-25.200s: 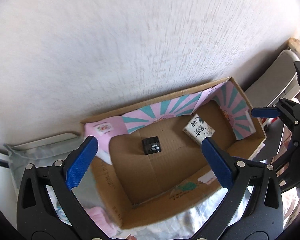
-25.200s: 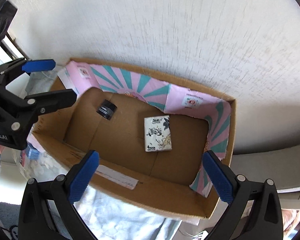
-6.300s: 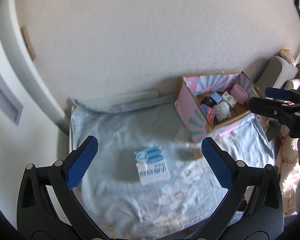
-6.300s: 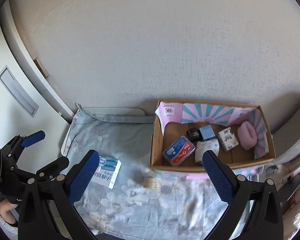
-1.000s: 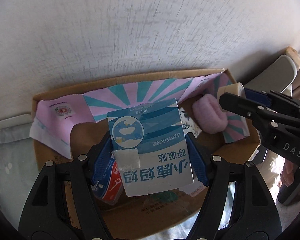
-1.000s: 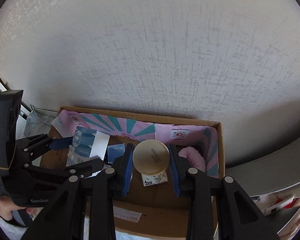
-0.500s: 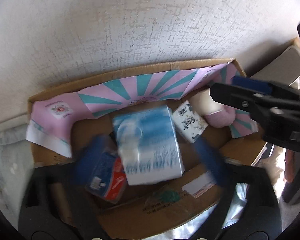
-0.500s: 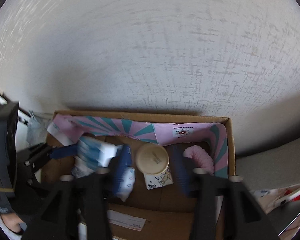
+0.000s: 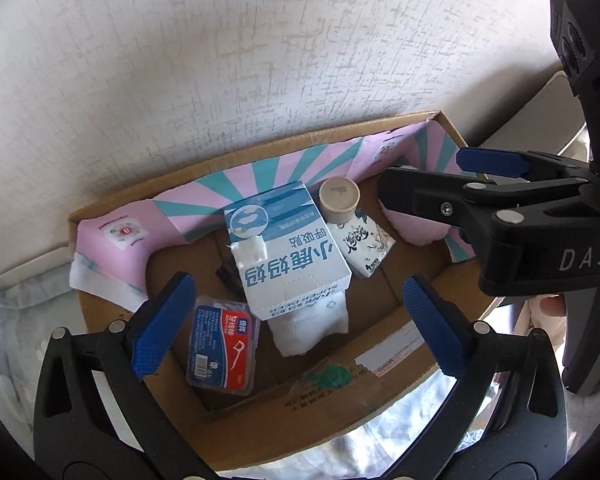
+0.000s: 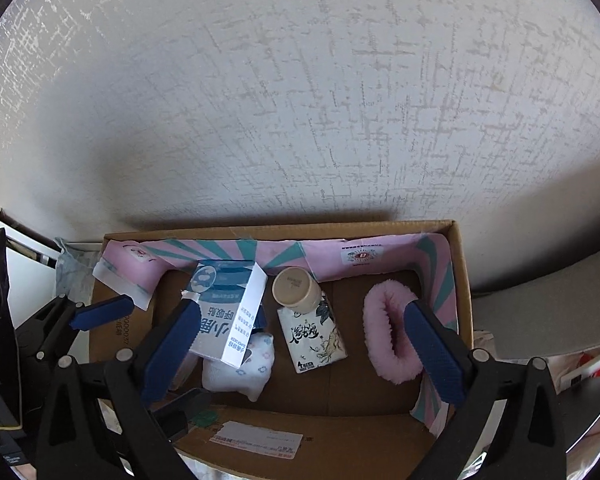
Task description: Organize objects
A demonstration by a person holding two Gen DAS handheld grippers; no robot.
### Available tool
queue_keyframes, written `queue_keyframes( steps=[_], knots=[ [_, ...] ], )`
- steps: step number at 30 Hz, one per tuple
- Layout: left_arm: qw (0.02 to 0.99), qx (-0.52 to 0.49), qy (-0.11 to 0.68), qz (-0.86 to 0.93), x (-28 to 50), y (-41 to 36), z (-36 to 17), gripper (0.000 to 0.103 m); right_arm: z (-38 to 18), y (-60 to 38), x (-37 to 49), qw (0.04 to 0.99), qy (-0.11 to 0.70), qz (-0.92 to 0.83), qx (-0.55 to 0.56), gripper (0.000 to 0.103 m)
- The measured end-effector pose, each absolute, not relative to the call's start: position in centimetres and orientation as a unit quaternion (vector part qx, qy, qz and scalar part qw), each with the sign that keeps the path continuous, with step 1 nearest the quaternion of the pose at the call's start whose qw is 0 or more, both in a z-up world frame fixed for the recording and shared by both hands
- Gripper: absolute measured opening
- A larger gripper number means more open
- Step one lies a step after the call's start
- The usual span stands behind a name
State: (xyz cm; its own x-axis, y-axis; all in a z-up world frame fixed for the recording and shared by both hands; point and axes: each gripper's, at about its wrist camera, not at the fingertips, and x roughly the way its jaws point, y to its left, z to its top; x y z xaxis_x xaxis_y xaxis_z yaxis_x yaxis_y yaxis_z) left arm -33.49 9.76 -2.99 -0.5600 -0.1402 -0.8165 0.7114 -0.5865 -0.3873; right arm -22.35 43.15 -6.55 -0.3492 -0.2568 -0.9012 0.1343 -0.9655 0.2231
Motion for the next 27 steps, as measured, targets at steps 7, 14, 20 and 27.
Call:
queue_keyframes(
  steps=[7,14,20,27],
  knots=[
    [0.277,0.361,0.372,-0.809,-31.9,9.4,-1.5,0.103,-4.1,42.2,-21.8,0.109,-0.047,-0.833,0.541,0.101],
    [0.305,0.317,0.369,-0.819,-26.1,9.6,2.6,0.103,0.2,39.4,-20.1,0.115,-0.045,-0.844,0.521,0.101],
    [0.349,0.276,0.362,-0.819,-18.3,10.0,6.7,0.103,4.1,36.1,-17.0,0.114,-0.03,-0.864,0.489,0.101],
    [0.393,0.245,0.364,-0.808,-11.1,11.4,7.2,0.103,5.8,32.0,-12.2,0.12,0.0,-0.881,0.457,0.101]
  ],
)
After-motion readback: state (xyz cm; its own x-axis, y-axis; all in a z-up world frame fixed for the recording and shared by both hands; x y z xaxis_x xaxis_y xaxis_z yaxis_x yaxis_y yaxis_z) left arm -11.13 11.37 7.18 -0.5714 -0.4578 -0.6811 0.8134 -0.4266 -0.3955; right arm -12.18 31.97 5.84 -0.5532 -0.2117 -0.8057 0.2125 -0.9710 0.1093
